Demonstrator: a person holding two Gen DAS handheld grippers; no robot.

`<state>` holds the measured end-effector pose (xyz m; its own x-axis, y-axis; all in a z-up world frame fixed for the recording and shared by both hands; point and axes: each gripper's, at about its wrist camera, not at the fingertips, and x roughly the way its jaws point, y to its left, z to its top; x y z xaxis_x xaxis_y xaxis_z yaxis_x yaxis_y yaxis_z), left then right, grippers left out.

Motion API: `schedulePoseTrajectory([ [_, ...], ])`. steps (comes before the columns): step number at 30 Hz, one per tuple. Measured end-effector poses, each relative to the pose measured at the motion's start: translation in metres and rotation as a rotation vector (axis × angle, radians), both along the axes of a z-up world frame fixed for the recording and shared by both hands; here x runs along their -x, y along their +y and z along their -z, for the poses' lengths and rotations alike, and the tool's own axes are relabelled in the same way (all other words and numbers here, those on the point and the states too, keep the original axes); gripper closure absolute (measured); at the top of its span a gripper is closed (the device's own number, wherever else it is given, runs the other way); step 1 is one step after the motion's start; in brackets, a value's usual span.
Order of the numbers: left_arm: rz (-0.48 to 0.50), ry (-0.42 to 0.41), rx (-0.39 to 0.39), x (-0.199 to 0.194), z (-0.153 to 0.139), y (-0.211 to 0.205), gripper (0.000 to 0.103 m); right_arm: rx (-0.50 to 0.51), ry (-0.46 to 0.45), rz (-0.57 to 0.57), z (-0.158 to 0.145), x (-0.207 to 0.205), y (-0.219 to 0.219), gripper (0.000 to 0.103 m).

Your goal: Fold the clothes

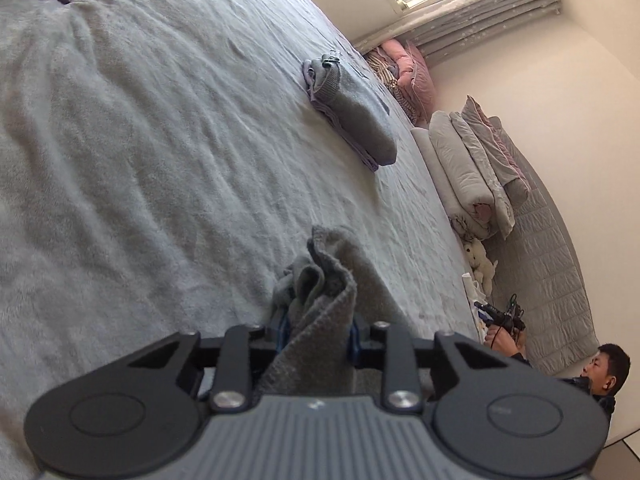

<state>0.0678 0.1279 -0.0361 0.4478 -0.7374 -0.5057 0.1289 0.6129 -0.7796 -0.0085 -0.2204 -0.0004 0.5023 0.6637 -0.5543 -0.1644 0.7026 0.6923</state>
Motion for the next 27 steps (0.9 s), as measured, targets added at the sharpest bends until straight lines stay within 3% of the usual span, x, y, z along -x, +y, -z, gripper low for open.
schedulePoseTrajectory([
  [5,0.009,0.004,0.015,0.017,-0.014,-0.016,0.075,0.059,-0.055,-0.002,-0.028,-0.028,-0.019,0.062],
  [7,0.015,0.005,-0.02,0.015,-0.009,-0.02,0.073,0.084,-0.064,0.004,-0.028,-0.038,-0.024,0.062],
  [9,0.002,0.005,-0.057,0.014,-0.004,-0.02,0.061,0.152,-0.08,0.053,-0.021,-0.042,-0.027,0.062],
  [11,-0.028,0.005,-0.095,0.011,0.001,-0.017,0.055,0.209,-0.079,0.1,-0.013,-0.044,-0.03,0.06],
  [12,-0.042,0.004,-0.075,0.01,0.0,-0.013,0.055,0.221,-0.074,0.118,-0.009,-0.044,-0.033,0.06],
  [17,-0.132,-0.14,-0.09,0.014,-0.028,-0.005,0.055,0.238,-0.164,0.141,-0.013,-0.028,-0.032,0.06],
  [19,-0.124,-0.209,-0.094,0.016,-0.038,-0.015,0.058,0.264,-0.216,0.122,-0.018,-0.023,-0.019,0.06],
  [23,-0.073,-0.313,-0.142,0.017,-0.047,-0.045,0.082,0.347,-0.28,0.073,-0.012,-0.023,0.004,0.06],
  [25,-0.041,-0.313,-0.202,0.012,-0.038,-0.059,0.088,0.388,-0.312,0.048,-0.009,-0.023,0.015,0.06],
  [27,-0.032,-0.297,-0.277,0.006,-0.023,-0.067,0.1,0.429,-0.344,0.023,-0.006,-0.023,0.027,0.064],
])
